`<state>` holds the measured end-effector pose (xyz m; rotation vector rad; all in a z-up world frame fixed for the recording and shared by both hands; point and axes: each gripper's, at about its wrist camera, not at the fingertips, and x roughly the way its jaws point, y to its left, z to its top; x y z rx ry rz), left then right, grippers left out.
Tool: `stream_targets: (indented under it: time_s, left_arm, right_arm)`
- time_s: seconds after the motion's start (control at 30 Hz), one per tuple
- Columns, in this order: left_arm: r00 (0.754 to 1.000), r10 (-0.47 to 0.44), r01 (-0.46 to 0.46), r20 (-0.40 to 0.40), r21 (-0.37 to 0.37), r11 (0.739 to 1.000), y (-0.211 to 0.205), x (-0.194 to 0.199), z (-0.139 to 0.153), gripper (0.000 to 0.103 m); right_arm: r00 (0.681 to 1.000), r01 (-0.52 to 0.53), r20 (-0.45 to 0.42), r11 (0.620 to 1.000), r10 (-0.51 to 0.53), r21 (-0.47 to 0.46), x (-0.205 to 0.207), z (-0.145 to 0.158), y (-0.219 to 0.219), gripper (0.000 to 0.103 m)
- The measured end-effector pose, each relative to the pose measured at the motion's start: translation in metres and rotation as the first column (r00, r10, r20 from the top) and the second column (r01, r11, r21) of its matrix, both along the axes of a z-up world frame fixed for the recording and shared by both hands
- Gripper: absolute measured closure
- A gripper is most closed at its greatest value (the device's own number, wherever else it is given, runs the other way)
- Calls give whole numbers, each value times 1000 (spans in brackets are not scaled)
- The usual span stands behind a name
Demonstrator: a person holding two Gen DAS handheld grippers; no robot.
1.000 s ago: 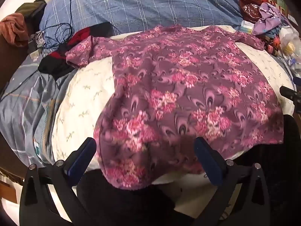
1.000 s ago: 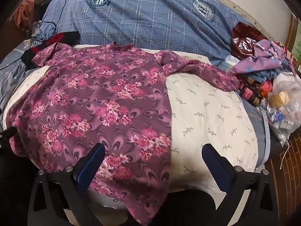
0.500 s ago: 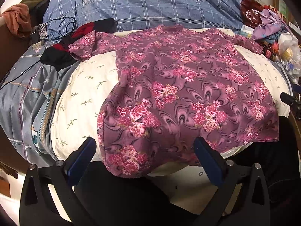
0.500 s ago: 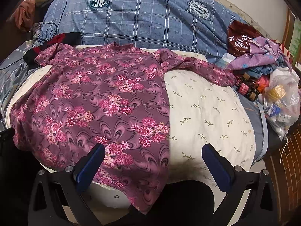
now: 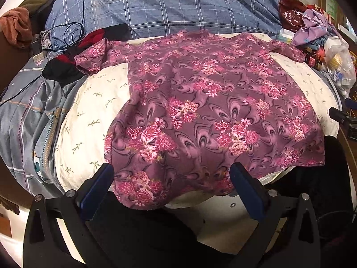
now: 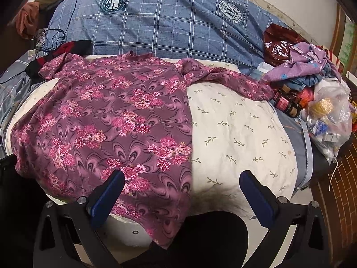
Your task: Fold small clothes
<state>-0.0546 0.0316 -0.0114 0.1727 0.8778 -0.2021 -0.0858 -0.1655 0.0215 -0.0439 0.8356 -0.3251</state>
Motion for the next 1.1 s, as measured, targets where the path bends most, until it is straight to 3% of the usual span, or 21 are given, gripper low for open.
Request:
stream_targets:
  time_s: [1.1]
  left_arm:
    - [999,-32,32,1,-13,999,-15,5,4,0]
  right_arm:
    - [1000,7,-3,1000,-7,7,3,-4,-4,0]
